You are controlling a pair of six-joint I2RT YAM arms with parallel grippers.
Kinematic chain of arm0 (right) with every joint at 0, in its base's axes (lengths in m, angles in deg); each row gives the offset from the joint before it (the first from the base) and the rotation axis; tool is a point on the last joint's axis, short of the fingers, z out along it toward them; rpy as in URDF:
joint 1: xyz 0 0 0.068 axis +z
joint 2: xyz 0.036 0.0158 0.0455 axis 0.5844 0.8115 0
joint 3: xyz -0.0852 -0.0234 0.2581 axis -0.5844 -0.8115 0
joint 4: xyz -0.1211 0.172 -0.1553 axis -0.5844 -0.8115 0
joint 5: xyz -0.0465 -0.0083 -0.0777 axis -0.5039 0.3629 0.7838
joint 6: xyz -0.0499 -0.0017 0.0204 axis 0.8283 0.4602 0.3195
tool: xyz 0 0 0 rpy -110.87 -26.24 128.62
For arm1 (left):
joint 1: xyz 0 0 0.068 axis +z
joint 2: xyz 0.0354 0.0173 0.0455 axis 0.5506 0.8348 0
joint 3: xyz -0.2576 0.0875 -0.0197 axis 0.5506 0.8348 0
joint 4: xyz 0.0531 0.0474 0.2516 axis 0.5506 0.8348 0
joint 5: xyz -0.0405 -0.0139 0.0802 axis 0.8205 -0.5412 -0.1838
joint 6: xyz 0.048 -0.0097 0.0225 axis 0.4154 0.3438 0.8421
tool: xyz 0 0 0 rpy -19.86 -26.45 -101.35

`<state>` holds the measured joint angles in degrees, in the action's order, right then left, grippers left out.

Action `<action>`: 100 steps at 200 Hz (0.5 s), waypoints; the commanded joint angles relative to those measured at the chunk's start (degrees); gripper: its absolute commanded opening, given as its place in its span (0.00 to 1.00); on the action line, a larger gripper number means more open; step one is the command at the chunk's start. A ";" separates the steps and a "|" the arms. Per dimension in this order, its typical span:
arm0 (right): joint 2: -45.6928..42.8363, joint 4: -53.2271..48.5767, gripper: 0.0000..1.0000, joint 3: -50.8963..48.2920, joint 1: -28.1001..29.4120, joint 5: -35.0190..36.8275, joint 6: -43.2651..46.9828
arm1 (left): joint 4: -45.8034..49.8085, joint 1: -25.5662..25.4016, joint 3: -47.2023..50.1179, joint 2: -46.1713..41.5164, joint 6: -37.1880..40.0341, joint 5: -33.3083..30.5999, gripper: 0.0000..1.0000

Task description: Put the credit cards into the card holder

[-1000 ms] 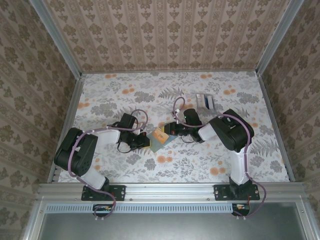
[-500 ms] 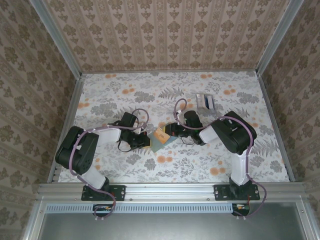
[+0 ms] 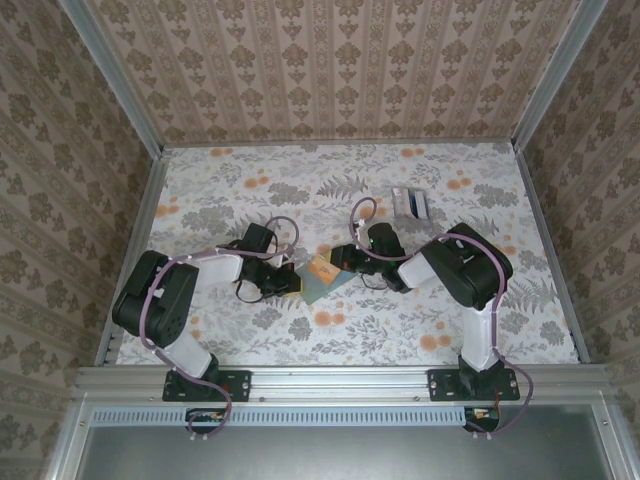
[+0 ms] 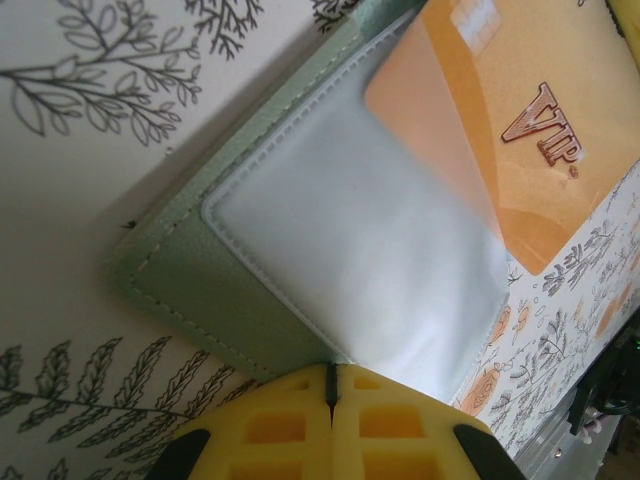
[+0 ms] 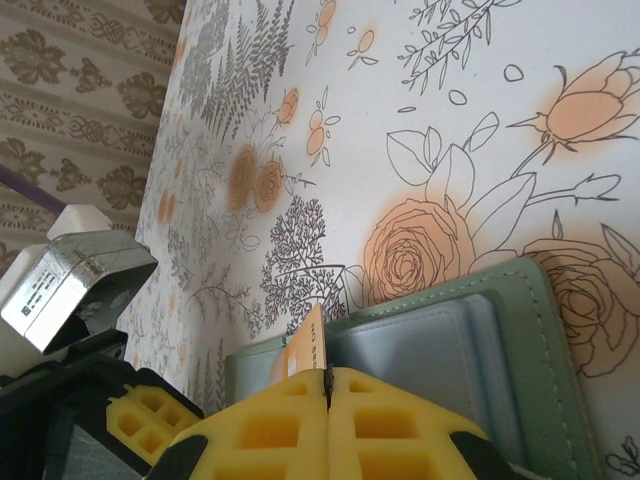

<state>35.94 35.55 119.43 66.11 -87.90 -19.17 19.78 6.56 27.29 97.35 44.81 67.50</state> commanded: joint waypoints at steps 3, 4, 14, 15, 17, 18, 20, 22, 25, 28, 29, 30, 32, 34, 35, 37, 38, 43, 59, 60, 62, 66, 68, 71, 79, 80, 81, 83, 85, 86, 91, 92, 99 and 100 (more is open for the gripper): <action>-0.92 -0.46 0.00 -1.61 1.23 4.57 0.08 | 1.83 0.32 0.61 2.02 0.93 -1.80 0.00; -0.94 -0.51 0.00 -1.64 1.30 4.63 0.11 | 1.81 0.31 0.57 1.98 0.91 -1.77 0.00; -0.96 -0.57 0.00 -1.96 2.02 5.10 0.64 | 1.82 0.31 0.61 2.02 0.95 -1.82 0.00; -0.88 -0.52 0.00 -2.03 2.05 5.16 0.65 | 1.81 0.31 0.61 2.07 0.92 -1.82 0.00; -0.88 -0.42 0.00 -2.12 2.23 5.25 0.68 | 1.79 0.31 0.61 2.05 0.95 -1.82 0.00; -0.84 -0.36 0.00 -2.20 2.29 5.32 0.67 | 1.79 0.31 0.61 2.04 0.93 -1.82 0.00; -0.87 -0.20 0.00 -2.30 2.33 5.40 0.66 | 1.79 0.31 0.61 2.02 0.89 -1.82 0.00; -0.79 -0.08 0.00 -2.46 2.45 5.51 0.66 | 1.70 0.31 0.61 2.02 0.90 -1.82 0.00; -0.73 0.17 0.00 -2.59 2.56 5.63 0.74 | 1.69 0.37 0.61 2.04 0.87 -1.82 0.00; -0.60 0.37 0.00 -2.73 2.63 5.64 0.77 | 1.76 0.34 0.61 2.03 0.82 -1.82 0.00; -0.61 0.43 0.00 -2.77 2.66 5.61 0.76 | 1.69 0.32 0.61 2.07 0.82 -1.82 0.00; -0.57 0.46 0.00 -2.83 2.68 5.63 0.76 | 1.65 0.36 0.61 2.09 0.82 -1.77 0.00; -0.45 0.55 0.00 -2.87 2.69 5.65 0.82 | 1.62 0.32 0.65 2.08 0.82 -1.81 0.00; -0.38 0.75 0.00 -2.95 2.74 5.66 0.83 | 1.55 0.31 0.69 2.04 0.77 -1.79 0.00; -0.37 0.80 0.00 -3.01 2.76 5.66 0.84 | 1.54 0.31 0.69 2.03 0.75 -1.81 0.00; -0.36 0.94 0.00 -3.05 2.78 5.66 0.84 | 1.53 0.31 0.70 2.07 0.73 -1.73 0.00; -0.35 0.98 0.00 -3.10 2.78 5.61 0.84 | 1.53 0.31 0.70 2.04 0.69 -1.73 0.00; -0.20 1.33 0.00 -3.23 2.79 5.66 0.80 | 1.44 0.37 0.76 2.02 0.68 -1.65 0.00; -0.27 1.66 0.00 -3.81 2.79 5.58 0.58 | 1.26 0.31 0.87 2.02 0.57 -1.54 0.00; -0.31 1.69 0.00 -3.83 2.79 5.53 0.57 | 1.22 0.31 0.87 2.02 0.56 -1.55 0.00; -0.39 1.72 0.00 -3.93 2.79 5.49 0.66 | 1.25 0.31 0.87 2.04 0.62 -1.49 0.00; -0.52 1.66 0.00 -4.03 2.79 5.23 0.66 | 1.22 0.35 0.87 2.03 0.62 -1.48 0.00; -0.57 1.65 0.00 -4.07 2.79 5.23 0.66 | 1.25 0.32 0.87 2.02 0.63 -1.47 0.00; -0.80 1.47 0.00 -4.12 2.79 4.95 0.79 | 1.26 0.31 0.95 2.04 0.64 -1.47 0.00; -1.17 0.80 0.03 -4.16 2.79 4.17 1.16 | 1.26 0.32 0.95 2.02 0.64 -1.47 0.00; -1.20 0.69 0.04 -4.14 2.79 3.99 1.22 | 1.26 0.31 0.96 2.02 0.64 -1.47 0.00; -1.31 0.59 0.05 -4.09 2.79 3.81 1.25 | 1.22 0.31 0.96 2.02 0.64 -1.47 0.00; -1.36 0.36 0.06 -4.05 2.72 3.53 1.47 | 1.23 0.31 1.03 2.02 0.64 -1.47 0.00; -1.48 0.15 0.07 -4.04 2.70 3.13 1.57 | 1.19 0.35 0.98 2.02 0.64 -1.47 0.00; -1.53 0.02 0.08 -3.99 2.66 2.99 1.69 | 1.23 0.33 0.97 2.06 0.64 -1.42 0.00; -1.88 -0.53 0.10 -3.94 2.61 2.25 2.11 | 1.26 0.31 0.97 1.94 0.64 -1.38 0.00; -1.97 -0.90 0.11 -3.88 2.57 1.91 2.32 | 1.22 0.31 0.97 1.93 0.68 -1.38 0.00; -2.61 -2.44 0.13 -3.73 2.32 1.01 3.01 | 1.28 0.31 1.01 1.89 0.68 -1.38 0.00; -2.67 -2.73 0.14 -3.70 2.29 0.87 3.11 | 1.23 0.35 1.03 1.87 0.66 -1.38 0.00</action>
<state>35.22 39.24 116.74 68.56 -84.49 -18.47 19.71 6.82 27.29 97.59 44.81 68.13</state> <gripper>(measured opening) 0.100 0.045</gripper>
